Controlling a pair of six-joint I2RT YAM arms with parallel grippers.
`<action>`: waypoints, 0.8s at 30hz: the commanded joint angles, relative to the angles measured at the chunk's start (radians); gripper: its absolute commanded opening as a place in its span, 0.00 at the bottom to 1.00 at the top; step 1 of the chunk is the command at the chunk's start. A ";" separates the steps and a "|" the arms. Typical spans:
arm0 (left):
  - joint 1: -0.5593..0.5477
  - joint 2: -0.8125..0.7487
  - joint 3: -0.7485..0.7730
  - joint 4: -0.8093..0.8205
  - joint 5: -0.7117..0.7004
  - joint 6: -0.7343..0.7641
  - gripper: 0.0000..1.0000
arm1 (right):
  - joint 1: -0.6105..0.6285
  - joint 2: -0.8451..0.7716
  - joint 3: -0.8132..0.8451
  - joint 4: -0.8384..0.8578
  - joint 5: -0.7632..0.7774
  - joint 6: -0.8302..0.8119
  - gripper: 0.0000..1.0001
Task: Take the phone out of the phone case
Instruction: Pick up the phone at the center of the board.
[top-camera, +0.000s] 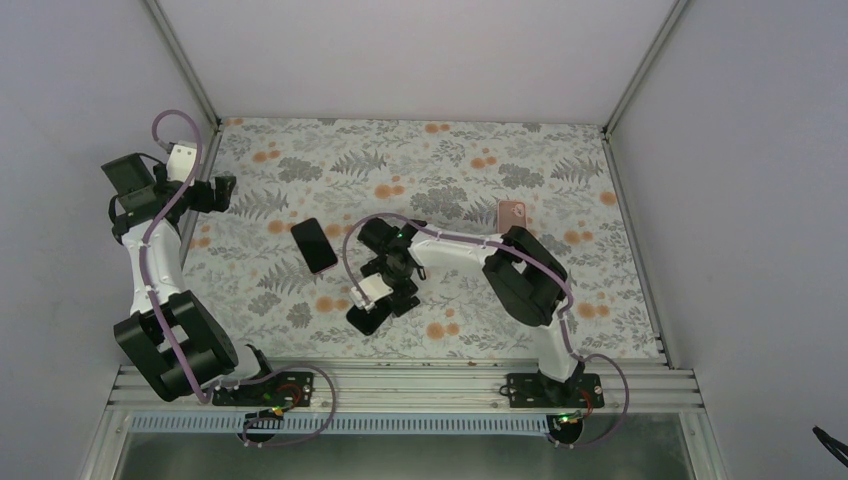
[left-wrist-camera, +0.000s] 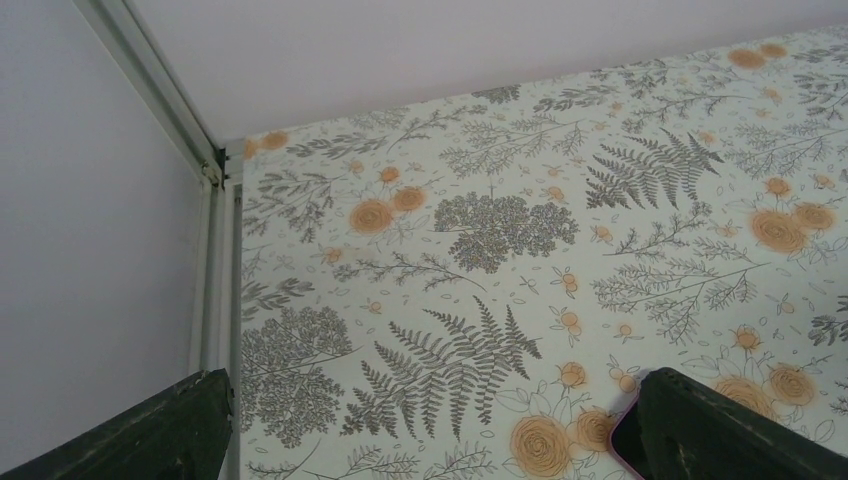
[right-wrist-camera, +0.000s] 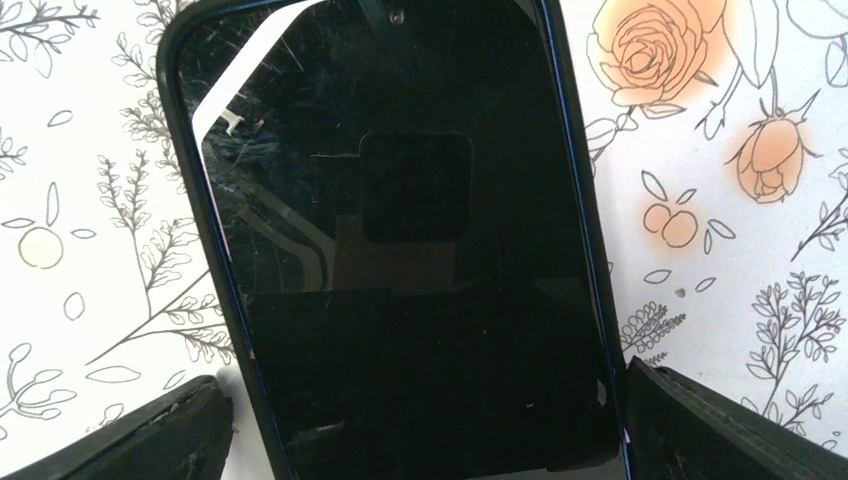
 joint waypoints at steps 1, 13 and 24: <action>0.004 -0.016 -0.015 0.022 0.030 0.010 1.00 | -0.024 0.030 -0.015 -0.040 0.011 -0.020 1.00; 0.004 -0.010 -0.008 0.011 0.036 0.010 1.00 | -0.035 0.068 -0.020 -0.100 0.068 0.063 1.00; 0.005 0.006 0.007 0.010 0.059 -0.004 1.00 | -0.134 -0.029 -0.148 -0.093 0.076 0.301 1.00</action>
